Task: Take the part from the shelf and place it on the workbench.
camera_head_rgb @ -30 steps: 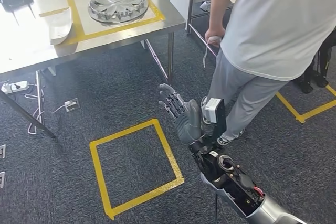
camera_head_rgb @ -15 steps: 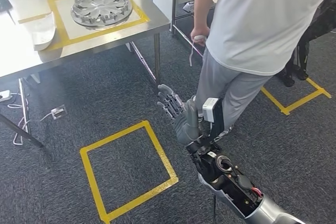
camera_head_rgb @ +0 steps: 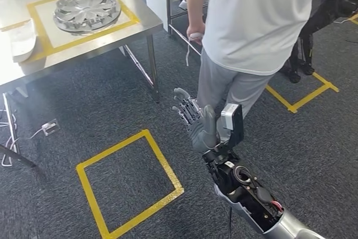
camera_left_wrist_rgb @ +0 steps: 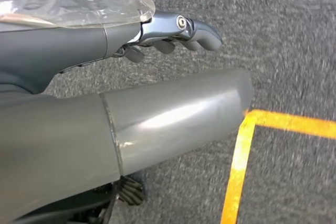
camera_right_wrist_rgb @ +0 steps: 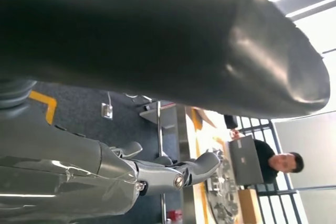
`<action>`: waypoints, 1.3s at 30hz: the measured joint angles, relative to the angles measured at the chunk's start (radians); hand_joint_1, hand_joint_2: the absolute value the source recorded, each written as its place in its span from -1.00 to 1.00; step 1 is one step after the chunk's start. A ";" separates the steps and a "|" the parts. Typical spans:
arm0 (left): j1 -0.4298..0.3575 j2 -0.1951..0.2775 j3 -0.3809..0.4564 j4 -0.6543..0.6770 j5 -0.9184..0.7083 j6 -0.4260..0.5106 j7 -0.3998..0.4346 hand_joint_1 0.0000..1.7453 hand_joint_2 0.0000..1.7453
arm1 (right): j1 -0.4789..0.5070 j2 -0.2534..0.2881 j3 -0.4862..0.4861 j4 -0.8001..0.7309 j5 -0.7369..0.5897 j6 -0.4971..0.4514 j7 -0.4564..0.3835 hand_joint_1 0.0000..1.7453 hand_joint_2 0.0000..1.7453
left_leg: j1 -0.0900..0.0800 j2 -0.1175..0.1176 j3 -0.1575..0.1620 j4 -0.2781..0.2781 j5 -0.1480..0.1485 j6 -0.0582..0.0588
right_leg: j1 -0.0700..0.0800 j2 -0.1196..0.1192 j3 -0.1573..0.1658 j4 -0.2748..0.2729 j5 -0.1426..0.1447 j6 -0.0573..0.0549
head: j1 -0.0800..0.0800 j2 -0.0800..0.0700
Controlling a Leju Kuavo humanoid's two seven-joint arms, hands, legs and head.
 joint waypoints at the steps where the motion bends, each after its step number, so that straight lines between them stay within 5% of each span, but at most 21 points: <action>1: -0.003 0.000 0.000 0.000 -0.002 -0.001 0.001 -1.00 -1.00 | 0.000 0.000 0.000 0.000 -0.001 0.000 0.000 -1.00 -1.00 | 0.002 -0.011 -0.009 0.022 -0.017 -0.004 | -0.002 0.008 0.000 -0.003 0.004 -0.007 | -0.003 0.000; 4: -0.005 0.000 0.000 0.000 -0.004 -0.001 0.004 -1.00 -1.00 | -0.002 0.000 0.000 -0.001 -0.002 0.000 0.001 -1.00 -1.00 | 0.005 -0.059 -0.097 0.213 -0.112 -0.011 | -0.003 0.033 -0.004 -0.006 0.010 -0.019 | -0.013 0.000; 6: -0.002 0.001 0.000 0.000 -0.004 -0.001 0.005 -1.00 -1.00 | 0.001 0.000 0.001 0.000 -0.003 0.000 0.001 -1.00 -1.00 | 0.005 -0.068 -0.146 0.305 -0.134 -0.010 | -0.001 0.054 -0.007 -0.006 0.012 -0.022 | -0.015 0.000; 8: -0.002 0.001 0.000 0.000 -0.004 -0.001 0.005 -1.00 -1.00 | 0.002 0.000 0.001 0.000 -0.003 0.000 0.002 -1.00 -1.00 | 0.005 -0.072 -0.121 0.242 -0.082 -0.004 | 0.001 0.076 -0.006 -0.005 0.013 -0.022 | -0.017 0.000; 11: -0.007 0.003 0.000 0.000 -0.005 -0.001 0.005 -1.00 -1.00 | 0.002 0.000 0.000 0.000 -0.003 0.000 0.001 -1.00 -1.00 | 0.004 -0.106 -0.024 0.038 0.006 0.010 | 0.005 0.104 -0.008 -0.002 0.015 -0.016 | -0.019 0.000; 14: -0.011 0.003 0.000 0.000 -0.008 -0.001 0.008 -1.00 -1.00 | 0.005 0.000 -0.001 0.000 -0.004 0.000 0.000 -1.00 -1.00 | 0.002 -0.105 -0.007 -0.003 0.013 0.014 | 0.004 0.126 -0.016 -0.002 0.017 -0.001 | -0.019 0.000; 17: -0.015 -0.002 0.000 0.000 -0.014 0.000 0.013 -1.00 -1.00 | 0.008 0.000 -0.008 0.000 -0.006 0.000 -0.005 -1.00 -1.00 | 0.007 -0.080 -0.002 -0.012 0.017 0.029 | 0.004 0.091 -0.049 0.058 -0.021 0.015 | -0.012 0.000; 20: -0.013 -0.003 0.000 0.000 -0.015 0.004 0.016 -1.00 -1.00 | 0.009 0.000 -0.014 0.002 -0.006 0.003 -0.008 -1.00 -1.00 | 0.006 -0.050 -0.001 -0.012 0.014 0.036 | -0.005 0.045 -0.141 0.258 -0.112 0.031 | -0.001 0.000; 22: -0.011 -0.004 0.000 0.000 -0.015 0.006 0.018 -1.00 -1.00 | 0.012 0.000 -0.016 0.003 -0.006 0.006 -0.009 -1.00 -1.00 | 0.006 -0.030 0.000 -0.011 0.012 0.035 | -0.013 0.037 -0.160 0.299 -0.109 0.038 | 0.000 0.000; 26: -0.012 -0.005 0.000 0.000 -0.015 0.006 0.019 -1.00 -1.00 | 0.011 0.000 -0.019 0.003 -0.006 0.009 -0.010 -1.00 -1.00 | 0.004 0.006 0.013 -0.008 0.000 0.020 | -0.010 -0.021 -0.033 0.049 0.003 0.034 | 0.007 0.000; 28: -0.012 -0.004 0.000 0.000 -0.015 0.006 0.019 -1.00 -1.00 | 0.011 0.000 -0.020 0.003 -0.006 0.010 -0.010 -1.00 -1.00 | -0.001 0.026 0.016 -0.008 -0.003 0.009 | -0.001 -0.032 -0.013 0.007 0.004 0.021 | 0.005 0.000; 30: -0.014 -0.004 0.000 0.000 -0.015 0.006 0.020 -1.00 -1.00 | 0.012 0.000 -0.020 0.002 -0.006 0.011 -0.011 -1.00 -1.00 | 0.000 0.042 0.018 -0.008 -0.006 -0.002 | -0.001 -0.008 -0.016 0.003 0.009 0.006 | -0.001 0.000; 32: -0.017 -0.005 0.000 0.000 -0.016 0.006 0.020 -1.00 -1.00 | 0.009 0.000 -0.020 0.002 -0.006 0.012 -0.011 -1.00 -1.00 | 0.005 0.005 0.002 0.037 -0.039 -0.011 | -0.005 0.013 -0.016 -0.002 0.015 -0.007 | -0.006 0.000; 34: -0.015 -0.004 0.000 0.000 -0.016 0.007 0.020 -1.00 -1.00 | 0.005 0.000 -0.020 0.003 -0.006 0.014 -0.011 -1.00 -1.00 | 0.008 -0.050 -0.058 0.167 -0.106 -0.015 | -0.006 0.034 -0.018 -0.004 0.019 -0.015 | -0.012 0.000; 36: -0.009 -0.002 0.000 0.000 -0.015 0.007 0.020 -1.00 -1.00 | 0.005 0.000 -0.018 0.005 -0.006 0.016 -0.010 -1.00 -1.00 | 0.007 -0.067 -0.125 0.293 -0.147 -0.015 | -0.005 0.059 -0.020 -0.003 0.021 -0.019 | -0.015 0.000; 37: -0.007 -0.002 0.000 0.000 -0.015 0.007 0.020 -1.00 -1.00 | 0.005 0.000 -0.018 0.006 -0.006 0.017 -0.010 -1.00 -1.00 | 0.007 -0.070 -0.137 0.307 -0.139 -0.014 | -0.005 0.072 -0.020 -0.003 0.021 -0.019 | -0.015 0.000; 39: -0.006 -0.001 0.000 0.000 -0.013 0.007 0.019 -1.00 -1.00 | 0.004 0.000 -0.018 0.009 -0.006 0.018 -0.009 -1.00 -1.00 | 0.007 -0.081 -0.101 0.214 -0.071 -0.008 | -0.004 0.099 -0.019 -0.002 0.022 -0.018 | -0.016 0.000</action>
